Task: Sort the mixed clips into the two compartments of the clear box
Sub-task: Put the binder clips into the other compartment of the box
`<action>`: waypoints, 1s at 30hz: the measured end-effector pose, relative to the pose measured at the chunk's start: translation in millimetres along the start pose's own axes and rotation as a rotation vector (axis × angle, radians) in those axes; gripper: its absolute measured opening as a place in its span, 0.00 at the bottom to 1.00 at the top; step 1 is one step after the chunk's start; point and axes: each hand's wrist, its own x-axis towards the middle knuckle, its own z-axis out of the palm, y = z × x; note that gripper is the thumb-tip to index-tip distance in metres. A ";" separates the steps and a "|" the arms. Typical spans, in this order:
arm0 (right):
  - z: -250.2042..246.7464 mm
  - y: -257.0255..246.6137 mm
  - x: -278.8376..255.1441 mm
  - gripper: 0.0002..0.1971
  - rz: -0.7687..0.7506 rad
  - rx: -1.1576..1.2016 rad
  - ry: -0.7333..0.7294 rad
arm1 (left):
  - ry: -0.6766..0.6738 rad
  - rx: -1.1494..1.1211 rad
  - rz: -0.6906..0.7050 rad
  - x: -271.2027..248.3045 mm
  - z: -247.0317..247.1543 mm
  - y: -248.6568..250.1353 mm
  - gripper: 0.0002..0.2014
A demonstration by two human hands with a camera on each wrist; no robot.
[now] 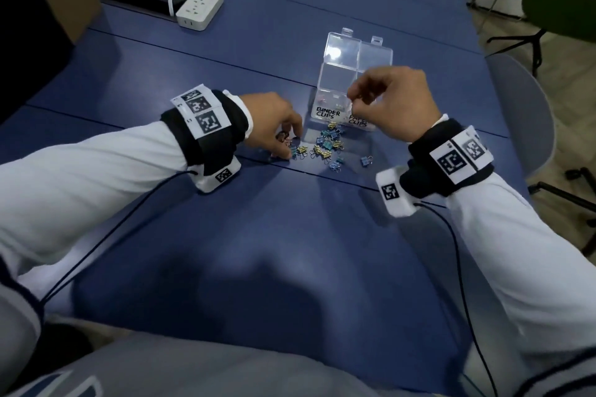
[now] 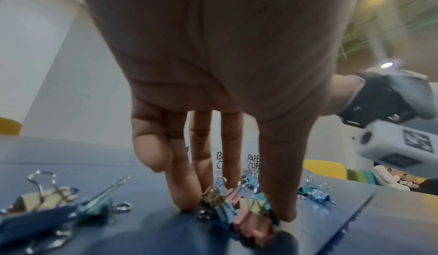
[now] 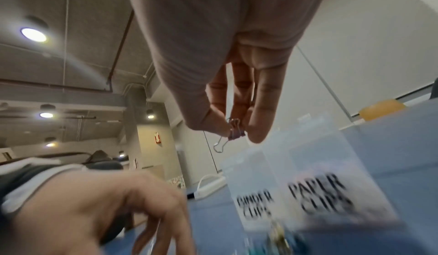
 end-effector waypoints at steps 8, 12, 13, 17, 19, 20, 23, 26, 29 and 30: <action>4.4 -1.8 59.6 0.07 0.035 -0.126 -0.007 | 0.027 -0.090 0.048 4.4 2.4 8.8 0.10; 5.3 4.6 48.5 0.10 -0.028 -0.185 -0.042 | 0.039 -0.114 0.023 4.1 2.2 7.1 0.07; 2.9 6.4 41.3 0.10 -0.053 -0.181 -0.016 | 0.041 -0.127 0.021 3.4 1.9 6.4 0.07; -6.8 17.3 -0.6 0.06 -0.101 -0.195 -0.018 | 0.031 -0.177 0.025 0.8 -1.0 2.9 0.06; -8.3 26.6 -21.4 0.08 -0.069 -0.230 -0.167 | 0.031 -0.198 0.026 1.1 -3.6 2.7 0.06; -7.9 31.3 -30.3 0.10 -0.041 -0.253 -0.257 | 0.033 -0.201 0.026 1.4 -5.2 3.5 0.06; -4.4 40.7 -45.2 0.16 0.035 -0.287 -0.397 | 0.054 -0.206 0.020 3.3 -14.1 9.9 0.06; 2.0 42.4 -45.8 0.18 0.034 -0.281 -0.404 | 0.065 -0.221 0.035 6.1 -29.0 18.2 0.07; 11.7 41.9 -42.7 0.16 0.037 -0.292 -0.418 | 0.116 -0.238 0.055 10.1 -49.1 25.1 0.07; 14.0 42.3 -41.7 0.15 0.048 -0.287 -0.416 | 0.140 -0.245 0.059 12.7 -56.8 26.8 0.07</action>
